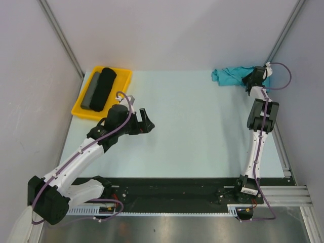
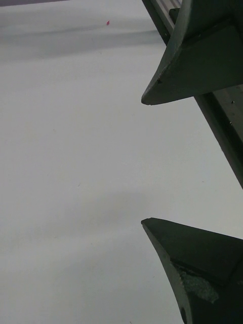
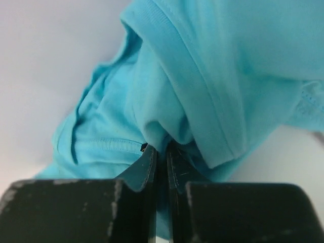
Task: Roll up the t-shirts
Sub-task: Move the T-shirt to the center of the board, then flatten out the T-shirt at the center of the board.
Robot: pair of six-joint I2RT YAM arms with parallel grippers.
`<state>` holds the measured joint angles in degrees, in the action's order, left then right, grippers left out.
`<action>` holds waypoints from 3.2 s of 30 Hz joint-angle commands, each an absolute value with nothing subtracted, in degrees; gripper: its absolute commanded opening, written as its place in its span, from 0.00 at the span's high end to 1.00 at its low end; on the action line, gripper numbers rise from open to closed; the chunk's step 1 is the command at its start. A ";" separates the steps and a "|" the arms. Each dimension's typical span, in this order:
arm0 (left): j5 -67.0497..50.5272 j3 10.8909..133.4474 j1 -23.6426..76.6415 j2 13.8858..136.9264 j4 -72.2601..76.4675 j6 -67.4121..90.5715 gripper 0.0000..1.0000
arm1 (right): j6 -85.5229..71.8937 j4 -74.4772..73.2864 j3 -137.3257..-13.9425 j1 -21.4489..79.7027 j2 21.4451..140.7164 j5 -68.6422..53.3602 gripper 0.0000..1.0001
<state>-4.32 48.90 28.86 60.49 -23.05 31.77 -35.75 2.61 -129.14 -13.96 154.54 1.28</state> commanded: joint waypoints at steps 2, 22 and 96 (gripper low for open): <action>-6.23 44.13 27.51 57.31 -18.20 35.58 0.01 | -29.90 1.30 -105.73 -6.25 129.89 -4.04 1.00; -8.61 32.09 27.07 57.39 -10.99 43.50 0.09 | -31.28 -23.55 -39.46 16.25 57.50 -0.96 0.42; -13.89 28.48 40.17 64.16 4.30 46.76 0.25 | -62.32 -33.49 -27.24 45.97 48.16 25.49 0.95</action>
